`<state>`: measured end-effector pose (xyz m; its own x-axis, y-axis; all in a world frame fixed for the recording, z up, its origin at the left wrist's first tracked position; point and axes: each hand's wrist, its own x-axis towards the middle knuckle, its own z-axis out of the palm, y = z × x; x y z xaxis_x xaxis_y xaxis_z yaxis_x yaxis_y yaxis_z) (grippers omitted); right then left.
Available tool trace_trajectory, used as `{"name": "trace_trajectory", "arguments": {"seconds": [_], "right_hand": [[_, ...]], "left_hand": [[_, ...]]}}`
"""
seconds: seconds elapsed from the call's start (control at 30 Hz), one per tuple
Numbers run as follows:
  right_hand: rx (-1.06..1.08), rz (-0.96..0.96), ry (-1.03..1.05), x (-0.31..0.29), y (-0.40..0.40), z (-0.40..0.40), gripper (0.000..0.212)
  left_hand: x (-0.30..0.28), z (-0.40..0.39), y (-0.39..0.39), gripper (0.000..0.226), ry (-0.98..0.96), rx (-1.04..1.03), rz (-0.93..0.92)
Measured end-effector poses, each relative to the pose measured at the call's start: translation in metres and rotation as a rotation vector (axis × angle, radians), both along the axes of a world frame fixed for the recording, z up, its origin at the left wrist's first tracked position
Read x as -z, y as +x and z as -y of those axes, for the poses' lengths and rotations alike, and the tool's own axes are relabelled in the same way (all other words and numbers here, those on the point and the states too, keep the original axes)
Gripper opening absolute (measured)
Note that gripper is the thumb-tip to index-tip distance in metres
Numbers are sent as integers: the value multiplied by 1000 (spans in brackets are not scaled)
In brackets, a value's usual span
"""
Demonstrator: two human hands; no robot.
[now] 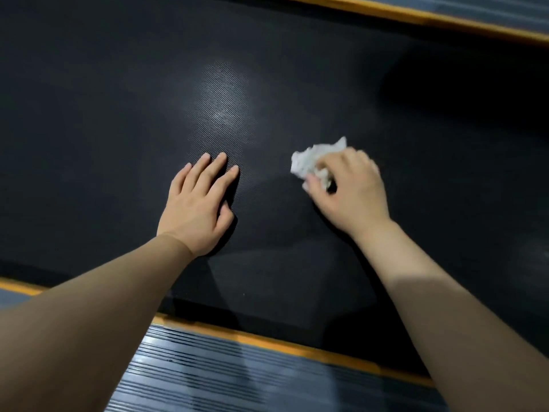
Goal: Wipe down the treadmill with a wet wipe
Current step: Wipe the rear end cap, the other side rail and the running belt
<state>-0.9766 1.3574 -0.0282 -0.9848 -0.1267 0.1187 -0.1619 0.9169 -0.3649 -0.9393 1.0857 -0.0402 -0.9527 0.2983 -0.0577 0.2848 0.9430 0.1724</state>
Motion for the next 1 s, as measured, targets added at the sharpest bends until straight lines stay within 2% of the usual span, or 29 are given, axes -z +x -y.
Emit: {"name": "trace_trajectory", "arguments": {"seconds": [0.03, 0.1, 0.17, 0.23, 0.27, 0.33, 0.4, 0.47, 0.53, 0.6, 0.7, 0.77, 0.8, 0.87, 0.93, 1.0], "right_hand": [[-77, 18, 19, -4, 16, 6, 23], [-398, 78, 16, -9, 50, 19, 14], [-746, 179, -15, -14, 65, 21, 26], [-834, 219, -95, -14, 33, 12, 36], [-785, 203, -103, -12, 8, 7, 31], [-562, 45, 15, -6, -56, -5, 17], [-225, -53, 143, -6, -113, -22, 22], [54, -29, 147, -7, -141, -25, 26], [75, -13, 98, -9, -129, -12, 23], [-193, -21, 60, -10, -83, 2, 17], [-817, 249, 74, -22, -3, 4, 15], [-1130, 278, 126, -25, -8, -6, 17], [-1168, 225, 161, -23, -29, -10, 19], [-968, 97, 219, -17, -88, -12, 23], [-556, -17, 248, -15, -156, -16, 25], [-180, -14, 238, -17, -207, -22, 26]], "left_hand": [[0, 0, 0, 61, 3, 0, 1], [-1, -1, -1, 61, 9, -1, 2], [-2, -1, -2, 60, 12, -1, -4], [-2, 0, -2, 60, 12, 5, -7], [-2, 0, -2, 60, 16, 8, -3], [-1, 0, -3, 61, 20, 8, 3], [-1, 0, -2, 61, -1, 4, 9], [-1, 1, -4, 61, -11, -4, 3], [-2, 0, -5, 61, -3, -3, 17], [-5, -1, -5, 61, 10, -13, 32], [-8, -2, -3, 62, -3, -19, 63], [-9, -2, -4, 62, -11, -16, 79], [-9, -1, -5, 62, -13, -11, 89], [-9, 1, -5, 63, -10, -11, 109], [-9, 1, -3, 63, -14, -11, 122], [-9, 2, -4, 63, -17, -16, 120]]}}
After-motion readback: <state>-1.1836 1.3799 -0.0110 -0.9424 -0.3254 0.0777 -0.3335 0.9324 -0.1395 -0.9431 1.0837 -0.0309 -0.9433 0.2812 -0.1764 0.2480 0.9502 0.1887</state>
